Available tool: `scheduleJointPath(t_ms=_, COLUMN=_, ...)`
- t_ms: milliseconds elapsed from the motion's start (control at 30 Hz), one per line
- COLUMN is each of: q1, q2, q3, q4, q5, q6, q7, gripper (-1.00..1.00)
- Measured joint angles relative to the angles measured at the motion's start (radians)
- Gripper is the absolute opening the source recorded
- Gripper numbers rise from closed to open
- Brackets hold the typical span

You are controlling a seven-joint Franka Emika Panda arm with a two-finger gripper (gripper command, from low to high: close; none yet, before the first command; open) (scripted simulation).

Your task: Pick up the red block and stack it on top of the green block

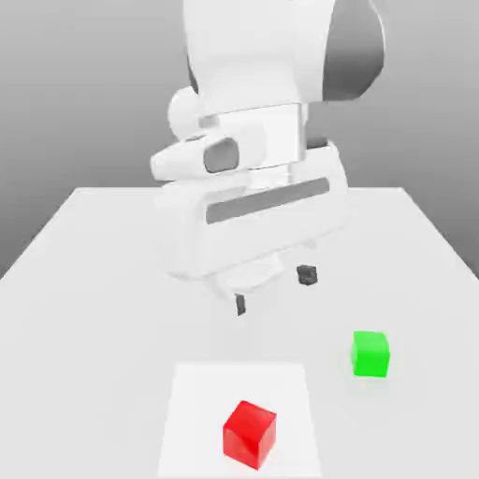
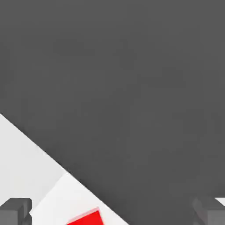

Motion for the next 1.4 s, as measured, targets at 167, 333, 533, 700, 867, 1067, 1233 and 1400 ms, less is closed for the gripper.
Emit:
scheduleJointPath(t_ms=167, q1=0.0, q2=0.164, q3=0.001, q4=-0.044, q5=-0.038, q6=0.077, q7=-0.162, gripper=0.0)
scheduleJointPath(t_ms=333, q1=-0.028, q2=0.332, q3=0.034, q4=-0.047, q5=-0.028, q6=0.195, q7=-0.255, gripper=0.0)
scheduleJointPath(t_ms=533, q1=-0.057, q2=0.405, q3=0.07, q4=-0.036, q5=0.006, q6=0.252, q7=-0.282, gripper=-1.0)
scheduleJointPath(t_ms=700, q1=-0.044, q2=0.36, q3=0.052, q4=-0.044, q5=-0.022, q6=0.216, q7=-0.263, gripper=-1.0)
scheduleJointPath(t_ms=867, q1=0.014, q2=0.193, q3=0.055, q4=-0.108, q5=-0.099, q6=0.11, q7=-0.217, gripper=-1.0)
scheduleJointPath(t_ms=1067, q1=0.239, q2=-0.004, q3=0.176, q4=-0.282, q5=-0.144, q6=0.084, q7=-0.233, gripper=-1.0)
scheduleJointPath(t_ms=1233, q1=0.316, q2=-0.066, q3=0.249, q4=-0.38, q5=-0.167, q6=0.132, q7=-0.242, gripper=-1.0)
scheduleJointPath(t_ms=1400, q1=0.325, q2=0.097, q3=0.248, q4=-0.379, q5=-0.177, q6=0.294, q7=-0.236, gripper=-1.0)
